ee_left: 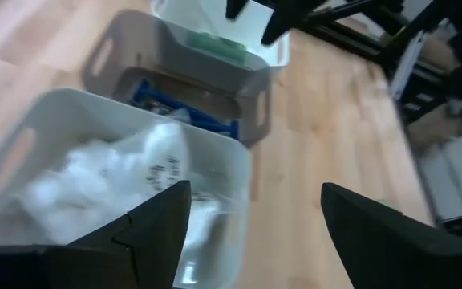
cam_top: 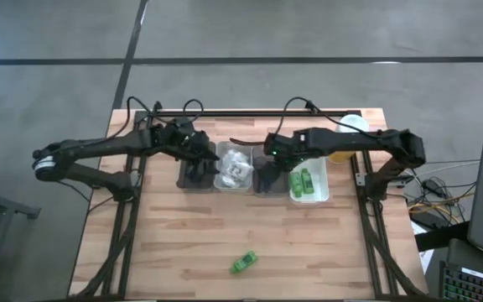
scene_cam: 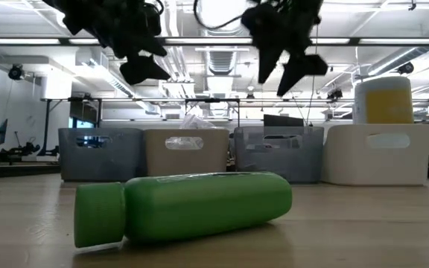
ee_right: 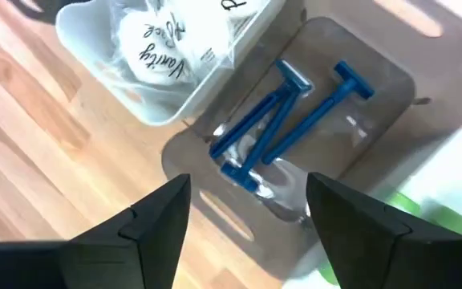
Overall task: Pick & Place Travel size toiletries
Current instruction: Put the green shampoo into the white bin
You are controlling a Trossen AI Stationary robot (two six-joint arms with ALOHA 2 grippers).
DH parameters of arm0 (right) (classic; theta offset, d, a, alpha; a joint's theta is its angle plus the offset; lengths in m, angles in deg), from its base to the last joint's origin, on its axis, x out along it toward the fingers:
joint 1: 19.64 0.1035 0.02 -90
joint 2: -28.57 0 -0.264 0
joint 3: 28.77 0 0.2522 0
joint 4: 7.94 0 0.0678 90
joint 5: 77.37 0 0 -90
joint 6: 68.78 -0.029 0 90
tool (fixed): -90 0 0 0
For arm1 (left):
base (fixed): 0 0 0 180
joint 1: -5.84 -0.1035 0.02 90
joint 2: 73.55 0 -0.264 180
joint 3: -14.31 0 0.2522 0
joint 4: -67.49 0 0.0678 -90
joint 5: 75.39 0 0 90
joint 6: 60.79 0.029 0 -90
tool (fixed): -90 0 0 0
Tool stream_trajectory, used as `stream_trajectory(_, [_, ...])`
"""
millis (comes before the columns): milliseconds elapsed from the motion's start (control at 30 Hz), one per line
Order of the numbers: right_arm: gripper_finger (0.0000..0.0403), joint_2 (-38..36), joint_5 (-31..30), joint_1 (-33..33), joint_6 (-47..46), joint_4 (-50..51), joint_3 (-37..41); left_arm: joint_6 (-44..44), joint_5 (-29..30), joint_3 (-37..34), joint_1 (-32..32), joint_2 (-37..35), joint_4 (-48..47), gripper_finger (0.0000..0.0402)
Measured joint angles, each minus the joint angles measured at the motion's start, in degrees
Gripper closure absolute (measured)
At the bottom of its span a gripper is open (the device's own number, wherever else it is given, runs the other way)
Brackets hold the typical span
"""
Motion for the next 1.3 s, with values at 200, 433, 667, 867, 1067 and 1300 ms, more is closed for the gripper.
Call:
stream_trajectory(200, [0.0144,-3.63,-5.87,7.12,0.10,5.57,0.33,-9.74,6.55,0.77,9.29,0.00,0.01,0.0119])
stream_trajectory(433, [0.0129,-4.09,-7.15,17.50,-1.23,12.98,0.93,-25.25,22.06,0.88,26.09,0.33,0.61,0.0121])
stream_trajectory(667, [0.0114,-4.11,-11.19,27.85,-5.31,12.77,3.18,-40.77,34.63,1.26,41.70,4.41,2.68,0.0122])
stream_trajectory(867, [0.0103,-4.14,-13.84,33.67,-12.65,12.85,4.31,-46.79,37.03,7.30,47.97,14.63,5.80,0.0122])
stream_trajectory(1067, [0.0089,-4.14,-14.32,38.23,-17.32,12.92,4.33,-43.59,35.36,15.33,48.98,25.90,4.98,0.0122])
stream_trajectory(1300, [0.0069,-4.93,-16.66,43.83,-25.54,14.73,4.28,-41.54,33.65,23.12,49.24,35.64,-4.81,0.0122])
